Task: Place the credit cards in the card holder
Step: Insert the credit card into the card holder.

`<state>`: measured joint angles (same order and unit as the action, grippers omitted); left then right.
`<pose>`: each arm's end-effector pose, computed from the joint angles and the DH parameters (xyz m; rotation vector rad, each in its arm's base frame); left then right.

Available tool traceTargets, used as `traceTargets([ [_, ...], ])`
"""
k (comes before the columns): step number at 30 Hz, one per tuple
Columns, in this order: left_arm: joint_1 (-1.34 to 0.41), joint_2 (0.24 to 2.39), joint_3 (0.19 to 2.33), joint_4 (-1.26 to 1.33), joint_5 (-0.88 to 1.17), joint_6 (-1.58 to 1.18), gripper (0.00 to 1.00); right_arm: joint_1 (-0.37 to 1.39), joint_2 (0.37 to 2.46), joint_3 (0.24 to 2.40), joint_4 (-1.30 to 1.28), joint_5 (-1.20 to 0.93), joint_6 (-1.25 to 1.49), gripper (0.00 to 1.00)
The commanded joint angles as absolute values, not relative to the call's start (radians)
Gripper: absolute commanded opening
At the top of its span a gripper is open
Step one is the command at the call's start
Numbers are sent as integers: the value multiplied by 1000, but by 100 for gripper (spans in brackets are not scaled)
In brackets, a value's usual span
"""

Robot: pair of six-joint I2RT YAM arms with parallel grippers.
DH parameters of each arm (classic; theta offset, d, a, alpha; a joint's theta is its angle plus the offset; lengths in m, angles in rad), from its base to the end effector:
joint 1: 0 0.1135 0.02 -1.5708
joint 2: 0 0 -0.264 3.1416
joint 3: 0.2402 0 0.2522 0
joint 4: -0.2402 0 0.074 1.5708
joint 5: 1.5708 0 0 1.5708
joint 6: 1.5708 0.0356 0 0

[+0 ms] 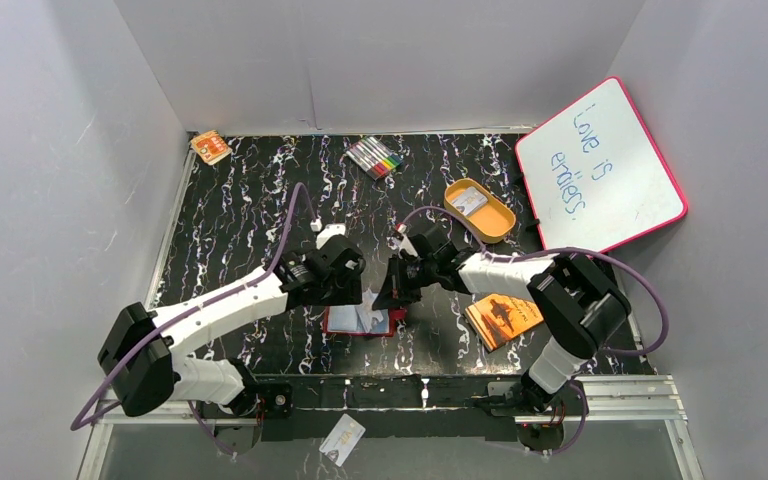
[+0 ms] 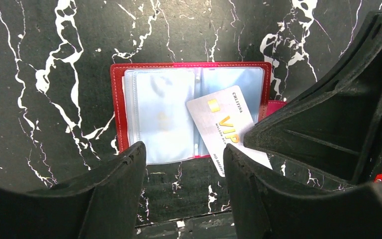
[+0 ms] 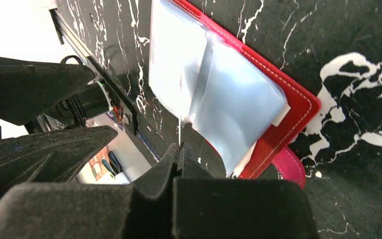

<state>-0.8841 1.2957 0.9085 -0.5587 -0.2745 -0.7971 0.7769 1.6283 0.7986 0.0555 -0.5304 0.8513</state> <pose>0.1730 -0.1958 0.2428 -0.0027 2.5046 -0.3717 0.2153 0.2370 0.1636 -0.2047 2.6679 1.3091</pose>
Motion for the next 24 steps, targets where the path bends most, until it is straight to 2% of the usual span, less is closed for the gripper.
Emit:
traceTargets([
  [1,-863,1255,884,-569,-310,-798,57,788,1672,858,93,-552,848,0],
  [4,-849,1266,867,-566,-320,-789,56,790,1683,864,88,-544,848,0],
  [13,-729,1194,715,-538,-320,-847,46,782,1563,752,154,-397,910,0],
  [24,-693,1212,635,-499,-245,-866,43,781,1611,710,271,-484,948,0],
])
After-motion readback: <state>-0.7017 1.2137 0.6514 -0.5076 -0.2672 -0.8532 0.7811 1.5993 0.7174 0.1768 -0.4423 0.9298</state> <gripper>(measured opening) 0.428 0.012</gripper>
